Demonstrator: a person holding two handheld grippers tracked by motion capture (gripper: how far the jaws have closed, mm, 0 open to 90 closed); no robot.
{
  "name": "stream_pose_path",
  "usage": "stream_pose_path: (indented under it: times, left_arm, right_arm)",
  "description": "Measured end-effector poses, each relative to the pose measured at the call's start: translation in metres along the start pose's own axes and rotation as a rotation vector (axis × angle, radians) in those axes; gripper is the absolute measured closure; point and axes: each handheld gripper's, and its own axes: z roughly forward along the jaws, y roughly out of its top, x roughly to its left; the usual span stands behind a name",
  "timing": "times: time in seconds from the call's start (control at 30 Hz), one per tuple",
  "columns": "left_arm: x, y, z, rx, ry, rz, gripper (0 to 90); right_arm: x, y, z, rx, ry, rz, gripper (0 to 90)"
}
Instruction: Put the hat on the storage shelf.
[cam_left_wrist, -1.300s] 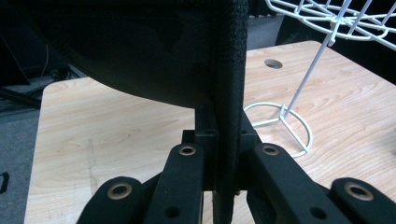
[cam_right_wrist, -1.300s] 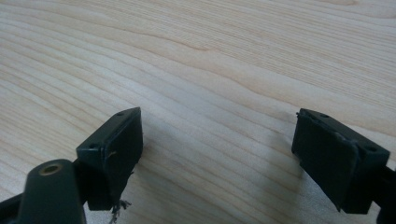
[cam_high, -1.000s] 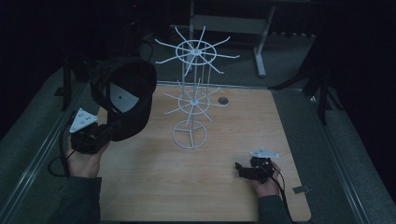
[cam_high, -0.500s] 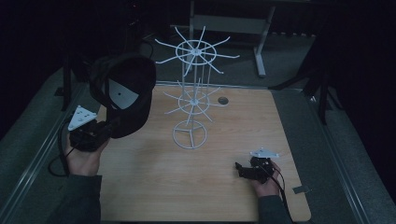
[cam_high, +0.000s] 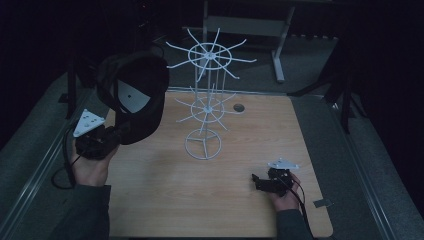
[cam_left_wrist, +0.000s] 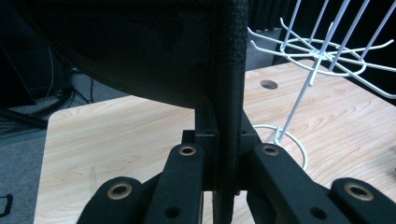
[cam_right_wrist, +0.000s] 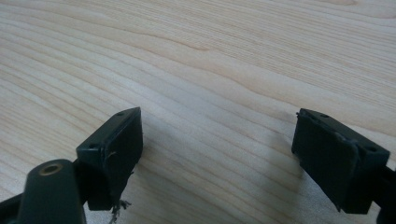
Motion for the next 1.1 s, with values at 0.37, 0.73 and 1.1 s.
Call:
stream_pose_path:
  times: [0.37,0.73,1.1]
  left_arm:
    - [0.001,0.002,-0.002,-0.013,0.005,-0.005,86.6]
    - [-0.001,0.007,-0.003,-0.023,0.004,-0.001,86.6]
    - [-0.005,0.014,-0.002,-0.030,-0.009,0.023,86.6]
  right_arm:
    - [0.000,0.000,0.000,0.000,0.000,0.000,16.1]
    - [0.000,0.000,0.000,0.000,0.000,0.000,16.1]
    - [0.000,0.000,0.000,0.000,0.000,0.001,16.1]
